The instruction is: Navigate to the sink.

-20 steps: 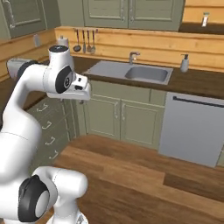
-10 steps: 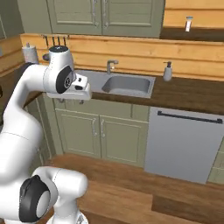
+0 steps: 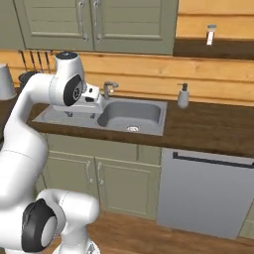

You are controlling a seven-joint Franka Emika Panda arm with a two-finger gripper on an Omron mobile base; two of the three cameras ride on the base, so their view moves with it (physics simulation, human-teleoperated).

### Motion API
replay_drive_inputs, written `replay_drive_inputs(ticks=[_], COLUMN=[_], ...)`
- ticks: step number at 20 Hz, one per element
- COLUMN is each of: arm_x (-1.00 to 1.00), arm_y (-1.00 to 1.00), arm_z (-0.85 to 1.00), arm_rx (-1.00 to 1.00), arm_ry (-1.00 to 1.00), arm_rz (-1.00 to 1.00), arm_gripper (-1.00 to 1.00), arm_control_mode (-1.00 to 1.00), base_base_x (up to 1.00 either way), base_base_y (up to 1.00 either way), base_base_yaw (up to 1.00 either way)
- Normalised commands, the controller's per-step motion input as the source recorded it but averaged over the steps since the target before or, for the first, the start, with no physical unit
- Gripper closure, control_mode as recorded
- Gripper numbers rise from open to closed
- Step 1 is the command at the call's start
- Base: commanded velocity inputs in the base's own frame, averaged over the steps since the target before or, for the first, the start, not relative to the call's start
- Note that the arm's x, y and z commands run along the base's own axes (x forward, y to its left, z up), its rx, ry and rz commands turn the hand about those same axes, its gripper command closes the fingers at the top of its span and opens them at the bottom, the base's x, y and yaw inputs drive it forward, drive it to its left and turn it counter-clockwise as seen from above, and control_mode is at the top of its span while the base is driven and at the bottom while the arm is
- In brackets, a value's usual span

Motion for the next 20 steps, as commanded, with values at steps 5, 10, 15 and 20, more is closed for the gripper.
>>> replay_drive_inputs(ticks=[5, 10, 15, 20], arm_x=[0.0, 0.0, 0.0, 0.0], arm_y=[0.0, 0.0, 0.0, 0.0], arm_z=[0.0, 0.0, 0.0, 0.0], arm_rx=[0.0, 0.0, 0.0, 0.0], arm_ry=[0.0, 0.0, 0.0, 0.0], arm_rz=[0.0, 0.0, 0.0, 0.0], arm_gripper=[-1.0, -1.0, -1.0, -1.0], arm_control_mode=[1.0, 1.0, 1.0, 1.0], base_base_x=[1.0, 0.96, 0.97, 0.63], base_base_y=[0.42, 0.48, 0.42, 0.22], base_base_yaw=[-0.21, -0.07, -0.03, 0.0])
